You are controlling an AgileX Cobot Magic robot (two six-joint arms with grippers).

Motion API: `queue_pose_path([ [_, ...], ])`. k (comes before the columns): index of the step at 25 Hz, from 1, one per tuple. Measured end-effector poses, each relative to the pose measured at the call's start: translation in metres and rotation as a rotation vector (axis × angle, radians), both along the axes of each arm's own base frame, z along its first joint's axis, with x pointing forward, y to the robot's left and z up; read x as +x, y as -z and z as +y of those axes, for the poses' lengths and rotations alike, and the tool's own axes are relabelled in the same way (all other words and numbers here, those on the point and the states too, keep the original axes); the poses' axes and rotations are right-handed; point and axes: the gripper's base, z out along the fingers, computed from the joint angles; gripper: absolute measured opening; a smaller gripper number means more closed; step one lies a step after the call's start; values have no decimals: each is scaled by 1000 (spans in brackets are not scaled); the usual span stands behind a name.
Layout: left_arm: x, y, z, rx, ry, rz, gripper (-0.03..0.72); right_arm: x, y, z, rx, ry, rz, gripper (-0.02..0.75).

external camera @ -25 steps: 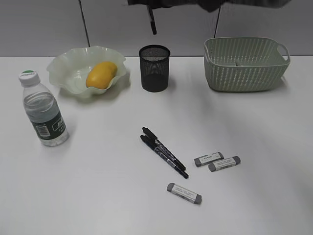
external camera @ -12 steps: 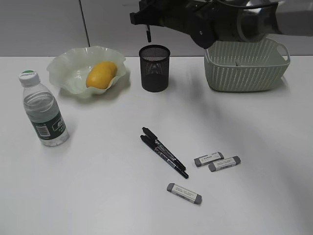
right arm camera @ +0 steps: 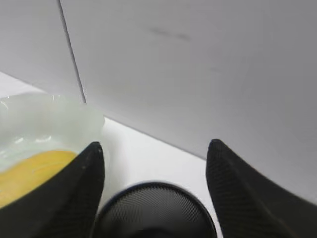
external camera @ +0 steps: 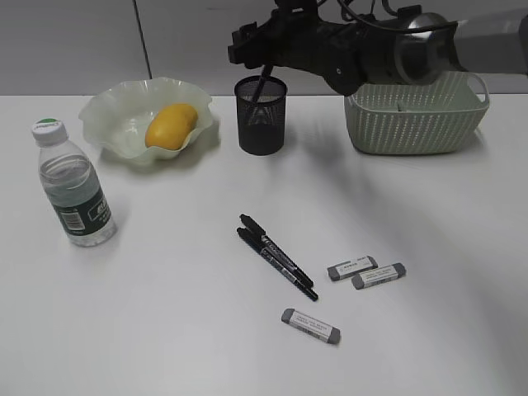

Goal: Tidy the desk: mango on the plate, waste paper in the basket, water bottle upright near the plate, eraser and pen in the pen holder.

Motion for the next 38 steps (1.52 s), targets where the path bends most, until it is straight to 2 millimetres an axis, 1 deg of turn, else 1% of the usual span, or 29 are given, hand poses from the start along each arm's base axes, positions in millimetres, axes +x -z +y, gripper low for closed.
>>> queue_pose_path([
  [2, 0, 0, 0, 0, 0, 0, 454, -4, -5, -6, -63, 33, 90, 521],
  [3, 0, 0, 0, 0, 0, 0, 454, -7, -13, -10, -87, 54, 135, 524],
  [5, 0, 0, 0, 0, 0, 0, 454, -18, -35, -20, -163, 96, 229, 529],
  [7, 0, 0, 0, 0, 0, 0, 454, -34, -67, -33, -245, 121, 287, 530],
  [8, 0, 0, 0, 0, 0, 0, 454, -44, -77, -40, -293, 128, 331, 530],
  [10, 0, 0, 0, 0, 0, 0, 454, -71, -100, -55, -362, 117, 407, 523],
  [12, 0, 0, 0, 0, 0, 0, 454, -104, -108, -71, -410, 99, 509, 515],
  [13, 0, 0, 0, 0, 0, 0, 454, -124, -111, -80, -422, 89, 551, 512],
  [14, 0, 0, 0, 0, 0, 0, 454, -146, -113, -91, -430, 84, 596, 510],
  [15, 0, 0, 0, 0, 0, 0, 454, -167, -110, -101, -445, 81, 645, 510],
  [16, 0, 0, 0, 0, 0, 0, 454, -189, -116, -113, -444, 80, 660, 510],
  [17, 0, 0, 0, 0, 0, 0, 454, -213, -117, -125, -447, 79, 676, 510],
  [18, 0, 0, 0, 0, 0, 0, 454, -236, -116, -137, -453, 79, 692, 510],
  [19, 0, 0, 0, 0, 0, 0, 454, -255, -114, -147, -459, 80, 704, 510],
  [21, 0, 0, 0, 0, 0, 0, 454, -295, -106, -169, -459, 89, 724, 509],
  [22, 0, 0, 0, 0, 0, 0, 454, -312, -99, -178, -460, 93, 739, 509],
  [26, 0, 0, 0, 0, 0, 0, 454, -375, -94, -212, -387, 102, 657, 509],
  [29, 0, 0, 0, 0, 0, 0, 454, -410, -89, -231, -328, 104, 563, 509],
  [32, 0, 0, 0, 2, -1, 0, 454, -440, -93, -247, -229, 103, 397, 507],
  [35, 2, 0, 0, 3, -2, 12, 454, -461, -97, -259, -160, 110, 264, 502],
  [38, 14, -1, 0, -8, 4, 80, 454, -471, -97, -265, -125, 117, 200, 498],
])
